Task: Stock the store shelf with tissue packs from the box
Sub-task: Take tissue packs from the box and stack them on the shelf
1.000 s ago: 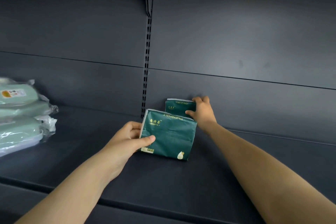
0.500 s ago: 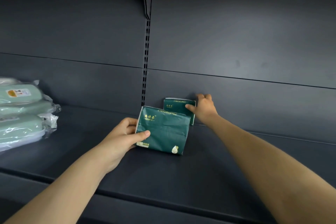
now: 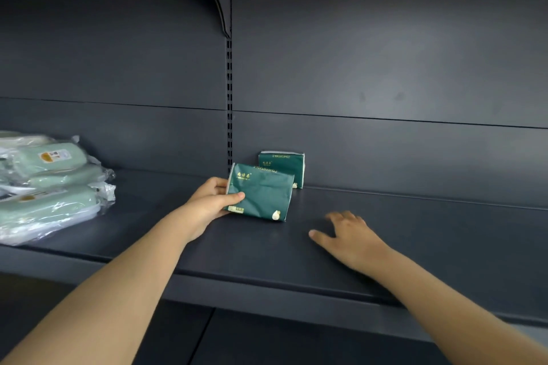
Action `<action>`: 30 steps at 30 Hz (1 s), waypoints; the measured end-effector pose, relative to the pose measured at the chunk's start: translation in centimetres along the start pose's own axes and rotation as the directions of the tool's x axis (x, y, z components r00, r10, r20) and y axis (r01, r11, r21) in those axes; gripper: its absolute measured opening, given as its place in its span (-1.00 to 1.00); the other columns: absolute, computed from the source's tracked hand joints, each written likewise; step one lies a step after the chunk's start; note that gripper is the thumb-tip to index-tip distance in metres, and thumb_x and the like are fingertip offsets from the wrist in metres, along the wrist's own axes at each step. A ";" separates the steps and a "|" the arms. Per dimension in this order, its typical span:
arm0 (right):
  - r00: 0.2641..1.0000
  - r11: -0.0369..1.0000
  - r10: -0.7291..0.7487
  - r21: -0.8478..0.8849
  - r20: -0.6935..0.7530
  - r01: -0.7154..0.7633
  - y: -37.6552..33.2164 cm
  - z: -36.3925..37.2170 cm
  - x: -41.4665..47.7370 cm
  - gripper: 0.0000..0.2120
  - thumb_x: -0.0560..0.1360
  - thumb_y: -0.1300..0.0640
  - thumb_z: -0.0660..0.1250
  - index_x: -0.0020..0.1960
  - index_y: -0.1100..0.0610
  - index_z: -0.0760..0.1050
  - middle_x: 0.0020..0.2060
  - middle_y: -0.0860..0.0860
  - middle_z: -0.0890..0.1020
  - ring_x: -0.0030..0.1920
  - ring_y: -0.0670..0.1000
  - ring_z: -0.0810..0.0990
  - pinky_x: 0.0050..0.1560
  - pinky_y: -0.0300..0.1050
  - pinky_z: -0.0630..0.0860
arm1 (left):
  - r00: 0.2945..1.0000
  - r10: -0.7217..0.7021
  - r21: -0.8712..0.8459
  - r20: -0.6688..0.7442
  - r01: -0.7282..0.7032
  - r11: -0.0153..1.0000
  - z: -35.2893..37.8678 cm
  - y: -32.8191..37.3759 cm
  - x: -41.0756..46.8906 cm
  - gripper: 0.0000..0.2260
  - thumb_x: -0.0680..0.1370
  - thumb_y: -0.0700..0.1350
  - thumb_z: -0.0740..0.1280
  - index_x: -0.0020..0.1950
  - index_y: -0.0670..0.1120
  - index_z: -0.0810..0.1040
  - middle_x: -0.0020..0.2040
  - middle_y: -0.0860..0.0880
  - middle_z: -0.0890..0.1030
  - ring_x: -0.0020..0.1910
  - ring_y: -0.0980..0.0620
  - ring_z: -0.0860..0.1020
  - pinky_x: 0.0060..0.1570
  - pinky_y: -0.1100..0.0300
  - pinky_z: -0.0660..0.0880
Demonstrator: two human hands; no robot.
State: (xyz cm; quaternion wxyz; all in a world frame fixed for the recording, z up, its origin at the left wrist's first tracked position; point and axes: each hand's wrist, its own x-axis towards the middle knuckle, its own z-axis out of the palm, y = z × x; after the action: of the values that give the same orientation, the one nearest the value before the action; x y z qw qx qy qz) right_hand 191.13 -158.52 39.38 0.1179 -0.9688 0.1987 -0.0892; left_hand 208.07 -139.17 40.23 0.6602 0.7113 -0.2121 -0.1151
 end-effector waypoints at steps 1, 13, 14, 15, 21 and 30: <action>1.000 1.000 0.004 -0.006 0.013 -0.004 0.0 0.3 -0.4 -0.41 0.54 -0.24 0.12 0.40 0.14 0.29 0.34 0.10 0.37 0.37 0.12 0.31 0.37 -0.03 0.28 | 1.000 0.007 0.057 -0.011 -0.006 0.998 0.2 0.0 0.5 -0.77 0.46 -0.20 0.44 0.03 -0.04 0.46 0.06 -0.04 0.60 0.04 0.04 0.58 0.03 0.17 0.47; 0.999 1.000 0.008 0.018 -0.044 -0.007 0.1 0.7 -0.2 -0.39 0.50 -0.28 0.15 0.38 0.09 0.33 0.31 -0.01 0.37 0.33 0.03 0.31 0.35 -0.11 0.29 | 0.981 0.095 0.321 -0.170 -0.036 0.947 3.0 0.6 9.3 -0.73 0.43 -0.16 0.47 0.03 -0.06 0.43 0.04 -0.06 0.60 0.06 -0.04 0.56 0.10 0.10 0.46; 0.999 1.000 0.009 0.020 -0.049 -0.008 0.1 0.7 -0.1 -0.38 0.49 -0.29 0.15 0.40 0.08 0.31 0.32 -0.02 0.36 0.34 0.03 0.30 0.35 -0.11 0.28 | 0.982 0.103 0.340 -0.158 -0.044 0.939 3.3 0.4 10.1 -0.74 0.43 -0.17 0.47 0.01 -0.06 0.44 0.04 -0.06 0.60 0.06 -0.04 0.56 0.13 0.09 0.46; 0.999 1.000 0.010 0.020 -0.053 -0.009 0.1 0.7 0.0 -0.38 0.49 -0.29 0.15 0.40 0.08 0.30 0.32 -0.02 0.35 0.34 0.03 0.30 0.36 -0.11 0.27 | 0.985 0.105 0.353 -0.140 -0.049 0.934 3.5 0.1 10.7 -0.76 0.43 -0.18 0.48 -0.02 -0.06 0.45 0.03 -0.05 0.61 0.05 -0.04 0.57 0.16 0.07 0.47; 0.998 1.000 0.013 0.014 -0.060 -0.012 0.1 0.8 0.0 -0.39 0.49 -0.31 0.13 0.39 0.05 0.29 0.30 -0.04 0.34 0.33 0.01 0.29 0.35 -0.12 0.26 | 0.987 0.096 0.482 -0.128 -0.023 0.876 4.6 -1.9 13.3 -0.77 0.42 -0.14 0.49 0.01 -0.19 0.58 0.02 -0.13 0.65 0.04 -0.11 0.61 0.12 -0.03 0.52; 0.998 1.000 0.006 -0.001 -0.055 -0.006 -0.1 0.8 -0.1 -0.43 0.50 -0.31 0.10 0.35 0.04 0.31 0.27 -0.05 0.34 0.31 0.01 0.29 0.33 -0.11 0.25 | 0.989 0.123 0.656 -0.077 -0.042 0.754 5.7 -1.4 13.5 -0.72 0.53 -0.03 0.35 0.11 -0.22 0.60 0.08 -0.13 0.63 0.08 -0.09 0.57 0.01 0.14 0.44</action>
State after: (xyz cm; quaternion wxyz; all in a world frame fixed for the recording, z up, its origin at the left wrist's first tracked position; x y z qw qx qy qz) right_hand 191.24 -158.26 38.61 0.1120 -0.9655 0.2048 -0.1155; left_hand 217.63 -150.30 39.87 0.3866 0.8919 -0.2317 0.0364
